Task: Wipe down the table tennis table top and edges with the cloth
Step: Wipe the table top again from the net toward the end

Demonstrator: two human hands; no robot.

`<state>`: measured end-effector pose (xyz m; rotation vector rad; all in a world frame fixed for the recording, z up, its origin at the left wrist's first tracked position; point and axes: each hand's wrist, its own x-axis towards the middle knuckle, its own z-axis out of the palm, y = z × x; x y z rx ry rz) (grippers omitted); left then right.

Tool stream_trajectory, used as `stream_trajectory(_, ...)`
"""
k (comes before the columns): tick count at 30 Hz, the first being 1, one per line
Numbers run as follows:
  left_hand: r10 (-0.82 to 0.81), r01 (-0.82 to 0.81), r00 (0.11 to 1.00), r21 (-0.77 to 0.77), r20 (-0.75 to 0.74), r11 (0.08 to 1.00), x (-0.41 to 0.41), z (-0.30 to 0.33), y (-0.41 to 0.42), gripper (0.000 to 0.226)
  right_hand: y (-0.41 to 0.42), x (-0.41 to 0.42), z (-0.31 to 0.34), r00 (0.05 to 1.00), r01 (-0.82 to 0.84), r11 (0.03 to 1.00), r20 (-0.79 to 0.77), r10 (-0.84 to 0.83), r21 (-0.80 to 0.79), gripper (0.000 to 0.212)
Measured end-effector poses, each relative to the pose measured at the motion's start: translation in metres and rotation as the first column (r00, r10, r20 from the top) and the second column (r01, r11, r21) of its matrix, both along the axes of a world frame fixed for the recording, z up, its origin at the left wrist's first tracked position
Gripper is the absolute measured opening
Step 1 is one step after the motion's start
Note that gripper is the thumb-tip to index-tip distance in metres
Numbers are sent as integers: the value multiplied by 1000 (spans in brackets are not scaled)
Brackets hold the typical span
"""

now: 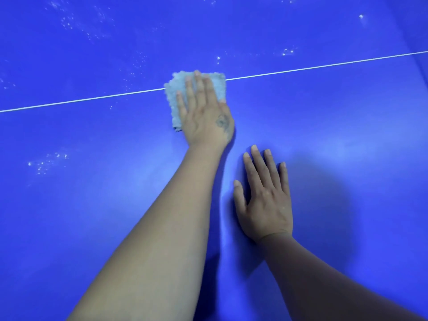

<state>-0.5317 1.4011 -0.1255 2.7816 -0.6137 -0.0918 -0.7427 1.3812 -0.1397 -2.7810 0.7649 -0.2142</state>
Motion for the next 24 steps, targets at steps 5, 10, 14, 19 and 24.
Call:
stream_trajectory(5, -432, 431, 896, 35, 105, 902, -17, -4, 17, 62, -1, 0, 1, 1000, -2, 1000, -17, 2, -7, 66)
stream_trajectory(10, -350, 348, 933, 41, 82, 937, -52, 1, 97, 58, -2, 1, 2, 999, -8, 1000, -42, 7, -11, 66)
stream_trajectory(14, -128, 125, 991, 68, 40, 990, -51, 6, 168, 61, -2, 1, 2, 999, -6, 1000, -42, 6, -17, 67)
stream_trajectory(19, 230, -233, 971, 56, 59, 971, 9, 3, 154, 66, -1, 1, 1, 1000, -12, 999, -12, 11, -35, 65)
stream_trajectory(24, 272, -272, 962, 29, -28, 962, 42, 0, 95, 66, -2, 2, 0, 999, -27, 999, 23, 28, -43, 66)
